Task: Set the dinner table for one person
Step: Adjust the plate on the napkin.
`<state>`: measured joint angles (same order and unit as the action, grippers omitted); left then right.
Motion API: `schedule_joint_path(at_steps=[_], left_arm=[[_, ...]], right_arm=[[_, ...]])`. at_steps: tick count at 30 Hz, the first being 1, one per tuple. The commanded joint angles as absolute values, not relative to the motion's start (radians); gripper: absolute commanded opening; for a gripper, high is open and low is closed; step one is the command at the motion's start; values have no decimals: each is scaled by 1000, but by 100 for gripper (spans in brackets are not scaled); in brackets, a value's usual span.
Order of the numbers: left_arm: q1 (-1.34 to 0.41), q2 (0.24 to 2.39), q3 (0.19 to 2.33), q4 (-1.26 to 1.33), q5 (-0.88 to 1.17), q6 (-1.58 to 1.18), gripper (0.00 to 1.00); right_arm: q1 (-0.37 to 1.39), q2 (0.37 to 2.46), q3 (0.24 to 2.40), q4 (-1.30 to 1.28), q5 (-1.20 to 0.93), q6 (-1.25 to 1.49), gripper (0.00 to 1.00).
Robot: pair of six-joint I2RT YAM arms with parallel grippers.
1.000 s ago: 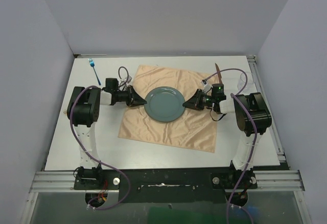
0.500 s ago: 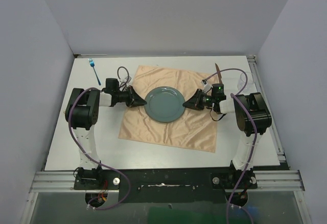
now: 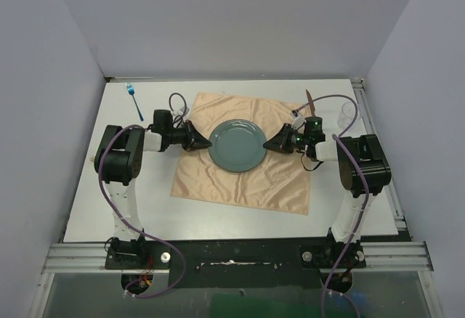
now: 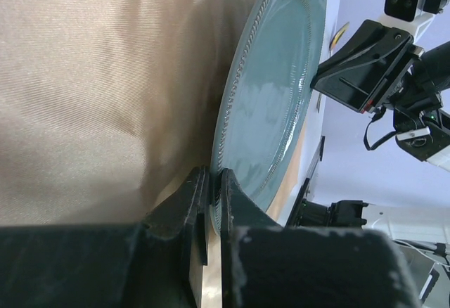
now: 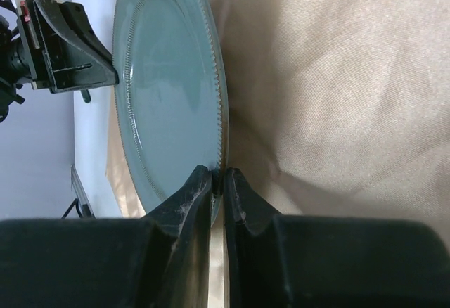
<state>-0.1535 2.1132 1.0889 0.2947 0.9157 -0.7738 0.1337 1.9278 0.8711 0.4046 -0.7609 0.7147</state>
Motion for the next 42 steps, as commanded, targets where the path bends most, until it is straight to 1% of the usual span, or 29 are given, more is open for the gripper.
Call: schedule_joint_path(at_steps=[1, 9, 19, 31, 42], left_arm=[[-161, 2027, 1126, 393, 952, -817, 0], [-178, 2027, 1166, 410, 973, -846, 0], [-231, 2090, 1216, 422, 989, -856, 0], [-245, 2143, 1236, 324, 990, -776, 0], [-249, 2196, 1239, 312, 996, -753, 0]], right_arm=[[134, 1837, 881, 460, -767, 695, 0], [133, 1817, 883, 425, -765, 679, 0], [124, 1772, 872, 349, -732, 636, 0], [112, 1786, 862, 319, -735, 629, 0], [112, 1800, 862, 319, -732, 629, 0]])
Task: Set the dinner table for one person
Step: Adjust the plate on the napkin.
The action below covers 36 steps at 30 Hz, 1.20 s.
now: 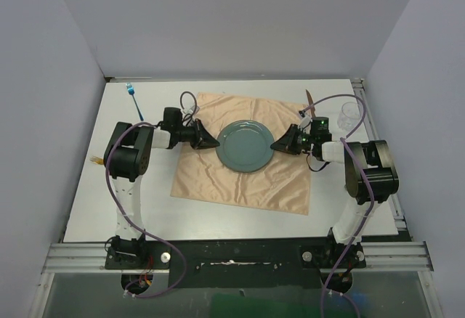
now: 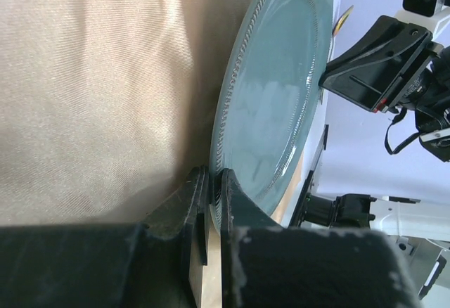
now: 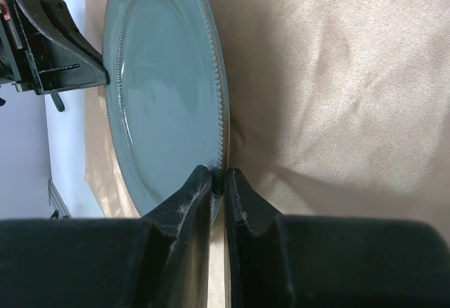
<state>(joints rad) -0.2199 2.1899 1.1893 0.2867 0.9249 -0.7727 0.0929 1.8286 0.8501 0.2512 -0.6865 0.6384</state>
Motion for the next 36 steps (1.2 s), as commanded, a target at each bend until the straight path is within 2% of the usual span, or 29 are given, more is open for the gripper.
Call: schedule_joint_path(at_steps=[1, 18, 33, 34, 36], left_arm=[[-252, 2199, 1239, 313, 996, -752, 0], [-290, 2212, 1275, 272, 997, -723, 0], [-297, 2192, 1260, 87, 938, -573, 0], [-296, 2189, 1259, 68, 931, -559, 1], [-296, 2181, 1259, 30, 910, -531, 12]], right_arm=[[112, 1800, 859, 321, -731, 629, 0], [105, 1783, 834, 312, -722, 621, 0], [106, 1815, 866, 286, -735, 612, 0], [106, 1817, 869, 285, -735, 612, 1], [107, 1821, 875, 282, -735, 613, 4]])
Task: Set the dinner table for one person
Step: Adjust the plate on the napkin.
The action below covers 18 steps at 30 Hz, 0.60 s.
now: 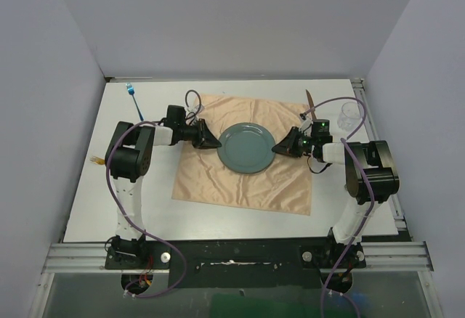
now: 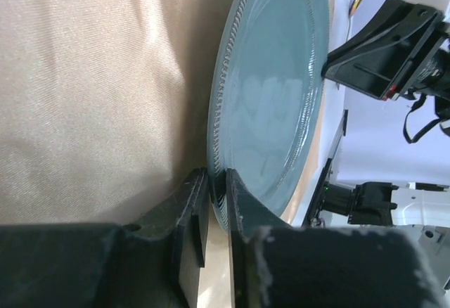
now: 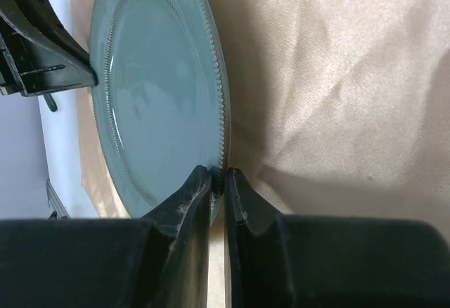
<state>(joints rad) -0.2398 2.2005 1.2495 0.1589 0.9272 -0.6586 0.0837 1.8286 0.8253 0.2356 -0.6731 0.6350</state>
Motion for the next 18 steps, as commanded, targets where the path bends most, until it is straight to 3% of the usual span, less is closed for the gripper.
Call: schedule_joint_path(at_steps=[1, 7, 18], left_arm=[[-297, 2177, 1257, 15, 902, -520, 15], [-297, 2160, 1246, -25, 878, -483, 25], [-294, 2154, 1276, -92, 851, -446, 27]], right_arm=[[108, 1822, 878, 280, -733, 613, 6], [108, 1827, 894, 261, -727, 608, 20], [104, 1802, 890, 231, -691, 597, 22]])
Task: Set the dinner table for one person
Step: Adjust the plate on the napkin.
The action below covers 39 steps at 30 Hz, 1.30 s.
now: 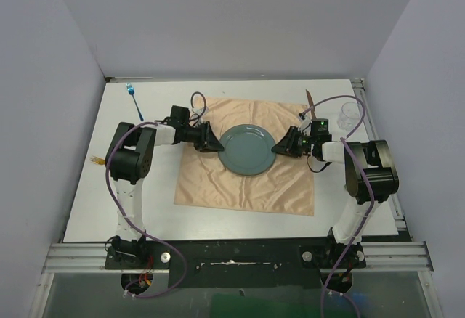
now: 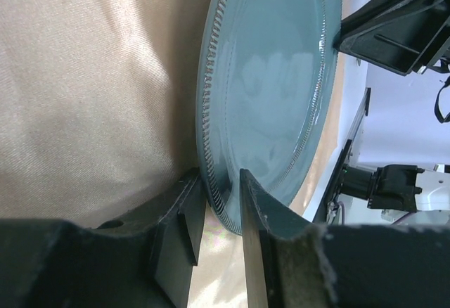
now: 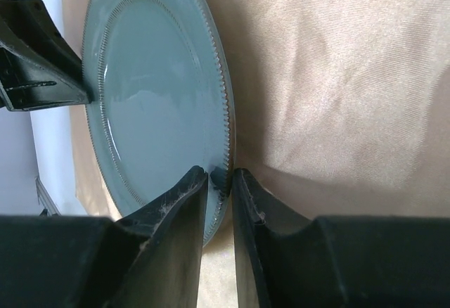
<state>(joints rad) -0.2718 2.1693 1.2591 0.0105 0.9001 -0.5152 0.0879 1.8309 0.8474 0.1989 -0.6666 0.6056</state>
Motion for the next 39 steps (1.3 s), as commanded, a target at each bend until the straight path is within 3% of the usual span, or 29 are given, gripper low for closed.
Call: schedule_joint_path(at_steps=[1, 11, 28, 39], left_arm=[[-292, 2154, 1279, -98, 849, -443, 27], [-237, 2123, 1253, -176, 757, -400, 27], [-213, 2047, 1260, -341, 489, -347, 27], [-227, 1908, 1165, -328, 479, -375, 27]], right_arm=[[103, 1798, 891, 225, -688, 594, 22], [101, 1744, 938, 104, -589, 539, 29], [105, 1738, 989, 55, -565, 536, 32], [111, 1761, 1001, 66, -561, 551, 33]])
